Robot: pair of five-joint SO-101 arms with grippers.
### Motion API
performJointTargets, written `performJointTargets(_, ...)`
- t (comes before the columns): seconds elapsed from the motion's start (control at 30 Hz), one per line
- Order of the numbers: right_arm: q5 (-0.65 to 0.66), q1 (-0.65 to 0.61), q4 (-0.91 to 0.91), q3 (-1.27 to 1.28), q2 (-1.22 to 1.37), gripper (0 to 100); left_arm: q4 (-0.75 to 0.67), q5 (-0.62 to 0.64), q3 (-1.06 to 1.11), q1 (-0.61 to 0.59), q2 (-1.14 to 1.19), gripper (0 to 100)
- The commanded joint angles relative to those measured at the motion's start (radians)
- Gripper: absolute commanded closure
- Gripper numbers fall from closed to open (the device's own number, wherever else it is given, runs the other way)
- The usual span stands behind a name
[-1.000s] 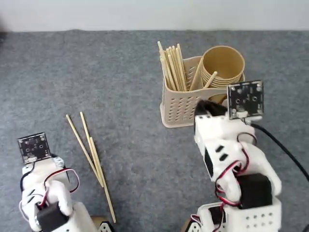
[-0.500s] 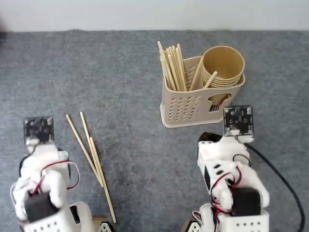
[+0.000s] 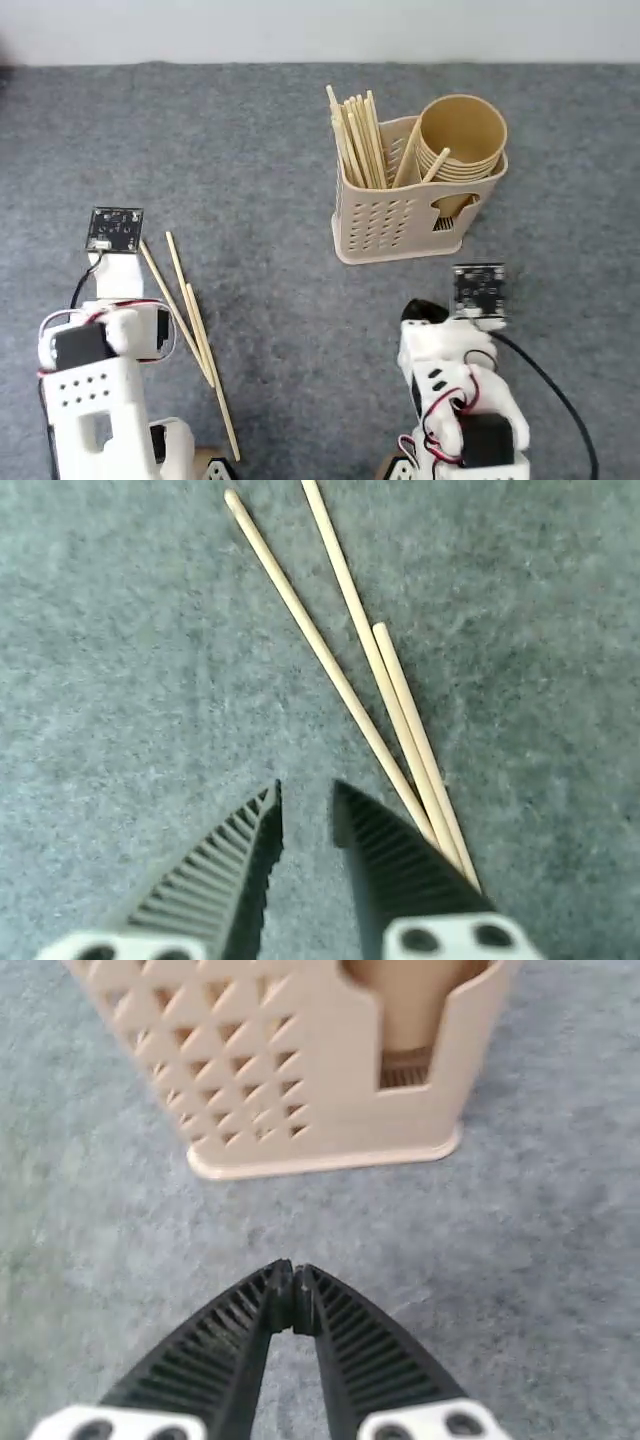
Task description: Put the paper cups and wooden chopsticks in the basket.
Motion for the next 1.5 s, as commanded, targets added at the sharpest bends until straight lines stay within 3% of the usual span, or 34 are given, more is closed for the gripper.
performJointTargets(0.0, -0.038, -0.039, -0.024, 0.015, -0.012, 99.1, -0.038, 0.048, -0.059, 0.012, 0.058, 83)
performJointTargets(0.43, -0.08, -0.041, -0.022, 0.103, -0.012, 99.1, -0.227, 0.126, -0.059, 0.157, 0.328, 83)
performJointTargets(0.73, -0.077, -0.041, -0.067, 0.181, -0.012, 99.1, -0.414, 0.153, -0.073, 0.161, 0.597, 83)
performJointTargets(1.03, -0.074, -0.041, -0.077, 0.209, -0.012, 99.0, -0.411, 0.152, -0.2, 0.091, 0.81, 83)
performJointTargets(1.33, -0.078, -0.039, -0.082, 0.233, -0.012, 99.0, -0.318, 0.158, -0.338, 0.075, 0.976, 83)
performJointTargets(1.47, -0.078, -0.035, -0.081, 0.233, -0.012, 99.0, -0.281, 0.158, -0.397, 0.08, 1.045, 89)
